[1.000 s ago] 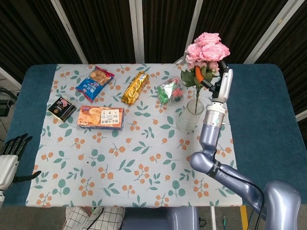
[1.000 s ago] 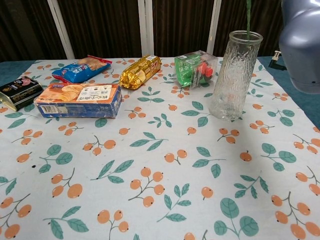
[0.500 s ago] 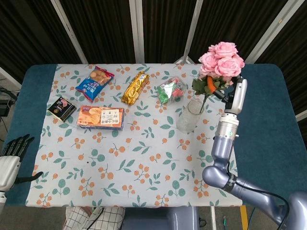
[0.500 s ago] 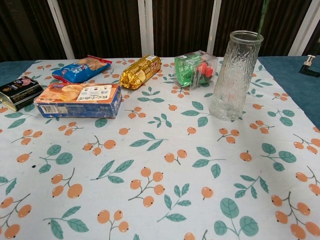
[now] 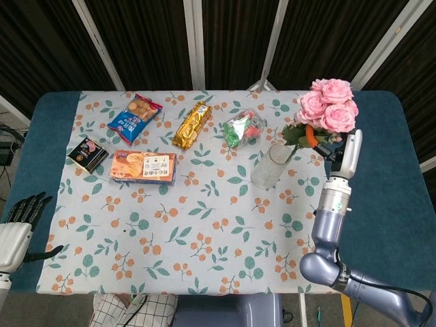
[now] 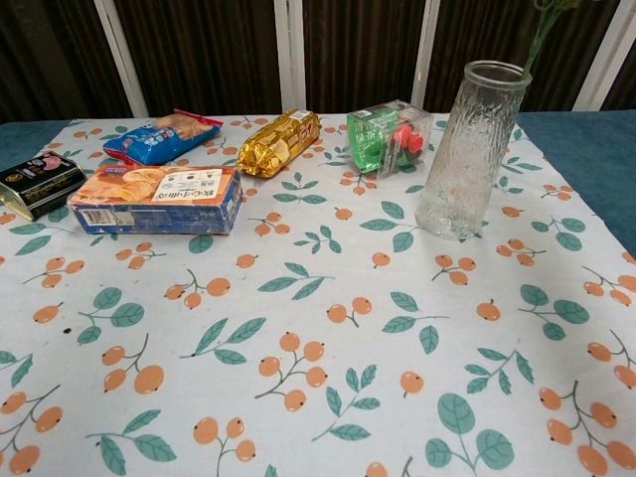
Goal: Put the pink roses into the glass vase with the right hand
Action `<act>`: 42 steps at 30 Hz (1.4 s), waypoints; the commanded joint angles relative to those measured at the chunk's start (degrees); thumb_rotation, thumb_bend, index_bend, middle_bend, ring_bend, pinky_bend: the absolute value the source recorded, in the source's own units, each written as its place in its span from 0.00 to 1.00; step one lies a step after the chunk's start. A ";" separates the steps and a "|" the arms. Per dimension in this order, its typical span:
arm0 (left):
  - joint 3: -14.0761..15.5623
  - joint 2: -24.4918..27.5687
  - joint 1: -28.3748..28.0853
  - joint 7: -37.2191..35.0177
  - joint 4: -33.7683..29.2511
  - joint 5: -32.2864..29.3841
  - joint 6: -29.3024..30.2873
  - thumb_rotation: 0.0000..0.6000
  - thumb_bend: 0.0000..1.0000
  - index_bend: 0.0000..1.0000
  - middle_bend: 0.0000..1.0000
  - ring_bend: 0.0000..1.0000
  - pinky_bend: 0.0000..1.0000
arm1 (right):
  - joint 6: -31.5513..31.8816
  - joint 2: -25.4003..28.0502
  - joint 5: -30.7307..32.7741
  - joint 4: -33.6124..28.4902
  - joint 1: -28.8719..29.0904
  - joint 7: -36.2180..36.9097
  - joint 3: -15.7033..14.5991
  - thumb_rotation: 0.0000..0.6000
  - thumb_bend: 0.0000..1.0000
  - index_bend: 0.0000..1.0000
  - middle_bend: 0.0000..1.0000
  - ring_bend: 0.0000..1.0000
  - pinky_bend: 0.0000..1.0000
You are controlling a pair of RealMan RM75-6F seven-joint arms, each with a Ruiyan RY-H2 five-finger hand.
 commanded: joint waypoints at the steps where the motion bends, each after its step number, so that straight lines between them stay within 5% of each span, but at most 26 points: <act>1: 0.12 0.04 -0.02 -0.10 -0.10 0.24 -0.01 1.00 0.00 0.00 0.00 0.00 0.00 | 0.76 -0.02 -0.53 -1.29 -1.28 -0.60 -1.48 1.00 0.31 0.46 0.49 0.47 0.33; 42: -0.08 0.33 -0.61 -1.37 -0.48 -0.52 -1.16 1.00 0.00 0.00 0.00 0.00 0.00 | -2.44 -10.63 0.22 9.89 3.15 0.70 -0.72 1.00 0.31 0.45 0.49 0.46 0.33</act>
